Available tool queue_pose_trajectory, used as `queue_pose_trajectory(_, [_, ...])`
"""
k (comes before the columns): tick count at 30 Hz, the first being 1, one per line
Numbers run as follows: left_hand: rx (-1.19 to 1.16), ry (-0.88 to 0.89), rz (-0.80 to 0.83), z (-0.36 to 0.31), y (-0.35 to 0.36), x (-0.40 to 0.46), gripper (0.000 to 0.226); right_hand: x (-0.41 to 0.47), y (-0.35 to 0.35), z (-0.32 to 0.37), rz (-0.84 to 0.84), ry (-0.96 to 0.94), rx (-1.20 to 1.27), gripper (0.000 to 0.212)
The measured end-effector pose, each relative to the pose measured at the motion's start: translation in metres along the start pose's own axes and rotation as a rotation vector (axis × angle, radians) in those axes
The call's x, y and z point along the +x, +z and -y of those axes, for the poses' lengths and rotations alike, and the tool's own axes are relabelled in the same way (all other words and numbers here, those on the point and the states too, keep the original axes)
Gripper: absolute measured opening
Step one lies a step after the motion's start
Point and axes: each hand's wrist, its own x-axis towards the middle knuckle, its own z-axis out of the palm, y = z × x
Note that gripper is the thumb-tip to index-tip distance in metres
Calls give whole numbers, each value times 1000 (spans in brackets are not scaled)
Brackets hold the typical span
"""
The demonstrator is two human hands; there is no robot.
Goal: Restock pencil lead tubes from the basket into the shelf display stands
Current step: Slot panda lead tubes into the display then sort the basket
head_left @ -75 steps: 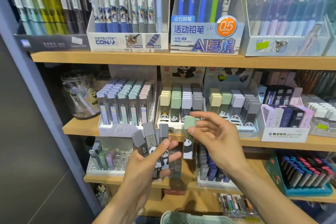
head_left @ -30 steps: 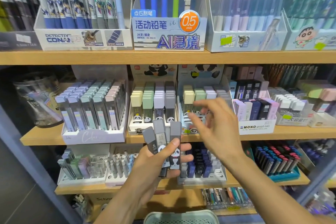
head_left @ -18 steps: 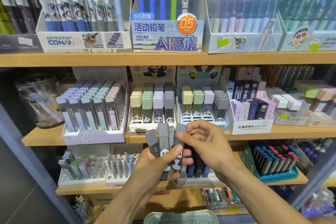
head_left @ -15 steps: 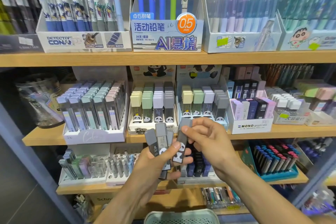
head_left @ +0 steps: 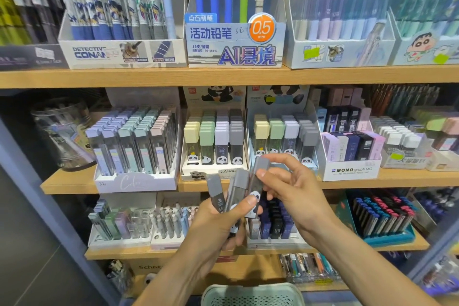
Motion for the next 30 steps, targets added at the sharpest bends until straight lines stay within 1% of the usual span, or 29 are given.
queue_pose_trajectory(2, [32,-14,1,3,0,1,35,-2,3,-2,39,11,-35,27])
queue_pose_trajectory(4, [44,-41,14,5,1,2,30,-5,7,-6,70,43,-46,22])
queue_pose_trajectory(6, [29,-76,35,5,1,2,32,-7,10,-9,71,80,-59,17])
queue_pose_trajectory(8, [-52,-108,97,3,0,2,46,-9,11,-11,54,101,-80,15])
queue_pose_trajectory(10, [-189,-144,157,0,-1,1,63,-9,10,-13,33,108,-73,13])
queue_pose_trajectory(11, [-228,-157,177,0,-2,0,65,-9,10,-13,20,110,-59,13])
queue_pose_trajectory(14, [-200,-151,196,-1,0,-1,59,-10,12,-13,-19,107,-22,16])
queue_pose_trajectory(17, [-136,-118,217,-2,3,-2,40,-9,8,-13,-26,110,-8,16])
queue_pose_trajectory(18, [-125,-102,241,-2,4,-2,37,-9,7,-14,-19,109,-10,16])
queue_pose_trajectory(21, [-104,-56,292,0,4,-2,40,-11,7,-15,-5,111,-13,15])
queue_pose_trajectory(24, [-80,-45,285,1,2,-2,44,-12,8,-15,19,121,11,11])
queue_pose_trajectory(26, [-54,-57,279,0,1,-3,48,-13,8,-14,34,130,54,16])
queue_pose_trajectory(28, [-30,-68,289,0,0,-4,47,-14,9,-12,67,127,80,20])
queue_pose_trajectory(30, [-20,-58,307,3,-1,-4,46,-17,10,-9,101,108,76,18])
